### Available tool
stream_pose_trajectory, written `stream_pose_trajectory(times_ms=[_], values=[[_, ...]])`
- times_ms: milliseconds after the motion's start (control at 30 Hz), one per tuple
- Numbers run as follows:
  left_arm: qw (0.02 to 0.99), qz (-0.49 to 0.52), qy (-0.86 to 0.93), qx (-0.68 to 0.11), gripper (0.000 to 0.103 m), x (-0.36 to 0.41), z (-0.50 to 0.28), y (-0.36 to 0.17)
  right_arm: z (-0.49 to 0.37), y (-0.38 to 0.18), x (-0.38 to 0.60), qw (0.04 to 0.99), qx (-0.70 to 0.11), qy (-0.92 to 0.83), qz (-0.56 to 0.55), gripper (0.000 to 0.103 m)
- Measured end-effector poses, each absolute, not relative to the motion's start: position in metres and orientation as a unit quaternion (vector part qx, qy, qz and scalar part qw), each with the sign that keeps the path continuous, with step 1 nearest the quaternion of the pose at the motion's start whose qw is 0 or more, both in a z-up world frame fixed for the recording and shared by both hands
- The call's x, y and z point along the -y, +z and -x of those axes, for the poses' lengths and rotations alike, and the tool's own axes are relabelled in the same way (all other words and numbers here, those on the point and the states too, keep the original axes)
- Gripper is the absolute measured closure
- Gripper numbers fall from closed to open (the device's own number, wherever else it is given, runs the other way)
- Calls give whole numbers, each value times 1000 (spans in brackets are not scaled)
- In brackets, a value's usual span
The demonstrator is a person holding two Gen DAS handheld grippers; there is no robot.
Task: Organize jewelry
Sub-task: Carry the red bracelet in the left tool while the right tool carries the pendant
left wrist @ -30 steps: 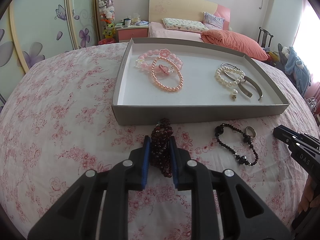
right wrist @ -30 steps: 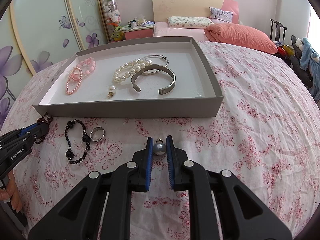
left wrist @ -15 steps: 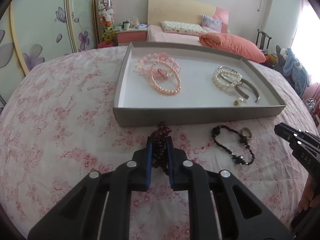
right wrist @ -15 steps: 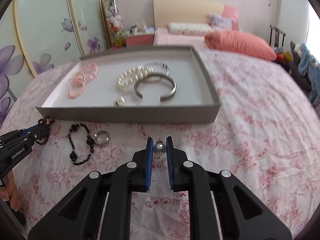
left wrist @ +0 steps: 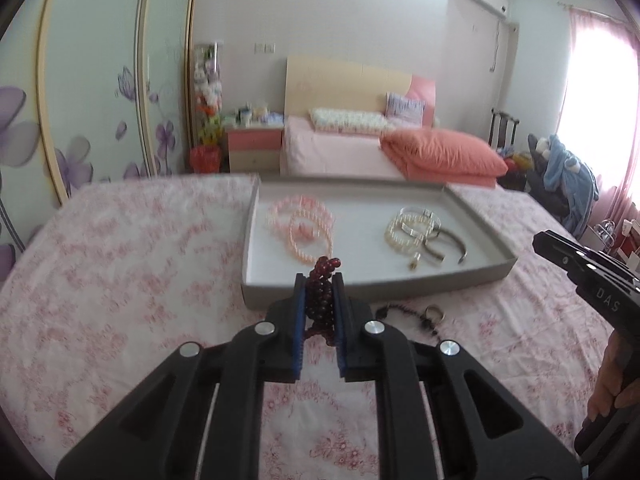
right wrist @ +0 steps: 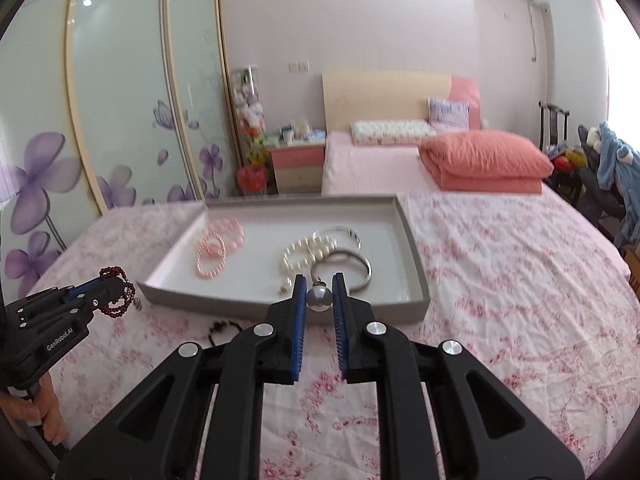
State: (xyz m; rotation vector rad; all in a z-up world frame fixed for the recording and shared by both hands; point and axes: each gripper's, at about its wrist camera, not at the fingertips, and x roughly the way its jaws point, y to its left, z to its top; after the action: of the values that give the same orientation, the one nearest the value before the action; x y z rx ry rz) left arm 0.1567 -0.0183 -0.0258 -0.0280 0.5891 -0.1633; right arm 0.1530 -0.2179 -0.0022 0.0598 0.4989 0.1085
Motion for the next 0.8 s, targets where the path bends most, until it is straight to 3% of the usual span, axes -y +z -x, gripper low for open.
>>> stream_pose_trajectory(times_ms=[367, 800], values=[[969, 40, -87, -226, 90, 3, -143, 29, -137, 31, 218, 985, -159, 70, -23, 89], [974, 11, -101, -205, 90, 26, -133, 26, -139, 31, 224, 986, -142, 77, -31, 89]])
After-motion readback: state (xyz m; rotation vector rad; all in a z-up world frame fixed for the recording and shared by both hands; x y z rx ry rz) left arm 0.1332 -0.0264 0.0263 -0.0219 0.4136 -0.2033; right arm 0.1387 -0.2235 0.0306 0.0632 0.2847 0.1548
